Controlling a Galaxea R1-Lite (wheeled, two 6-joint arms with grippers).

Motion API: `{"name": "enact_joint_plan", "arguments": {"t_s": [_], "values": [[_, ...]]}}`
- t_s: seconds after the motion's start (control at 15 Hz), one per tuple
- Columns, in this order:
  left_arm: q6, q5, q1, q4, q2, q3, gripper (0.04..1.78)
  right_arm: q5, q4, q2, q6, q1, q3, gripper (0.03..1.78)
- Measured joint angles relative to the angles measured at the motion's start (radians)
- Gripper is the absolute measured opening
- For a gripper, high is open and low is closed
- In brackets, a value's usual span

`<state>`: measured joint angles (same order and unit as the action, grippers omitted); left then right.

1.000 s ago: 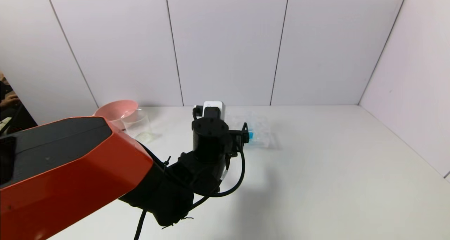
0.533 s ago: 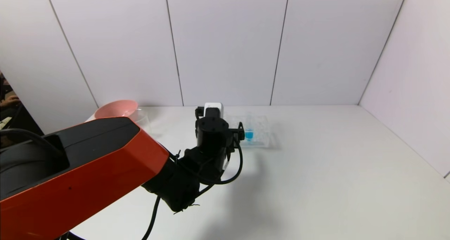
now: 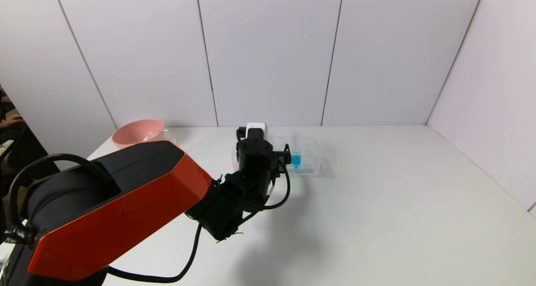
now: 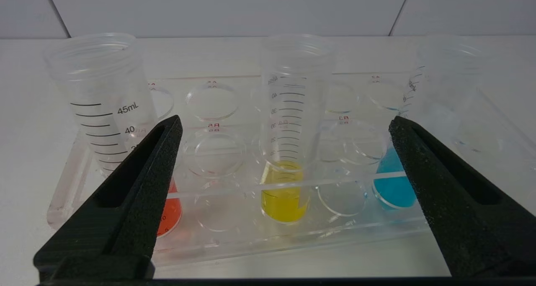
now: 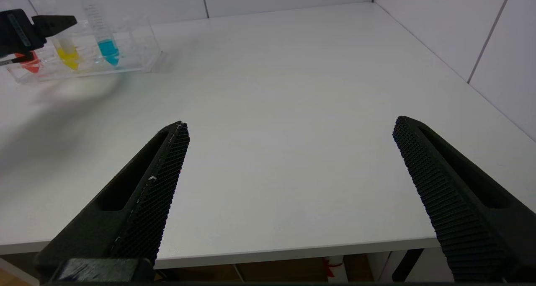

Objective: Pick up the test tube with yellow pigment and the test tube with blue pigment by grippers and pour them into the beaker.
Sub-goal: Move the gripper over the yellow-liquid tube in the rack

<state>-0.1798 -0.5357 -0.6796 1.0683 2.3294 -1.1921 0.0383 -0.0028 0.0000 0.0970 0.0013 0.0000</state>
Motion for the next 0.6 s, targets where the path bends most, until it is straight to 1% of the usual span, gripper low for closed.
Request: {"name": "enact_joint_plan", "arguments": {"t_s": [0.6], "values": [[0.008, -0.006, 0.028, -0.029, 0.033, -0.058, 1.71, 0.0, 0.0, 0.0, 0.0, 0.0, 0.0, 1.77]]}}
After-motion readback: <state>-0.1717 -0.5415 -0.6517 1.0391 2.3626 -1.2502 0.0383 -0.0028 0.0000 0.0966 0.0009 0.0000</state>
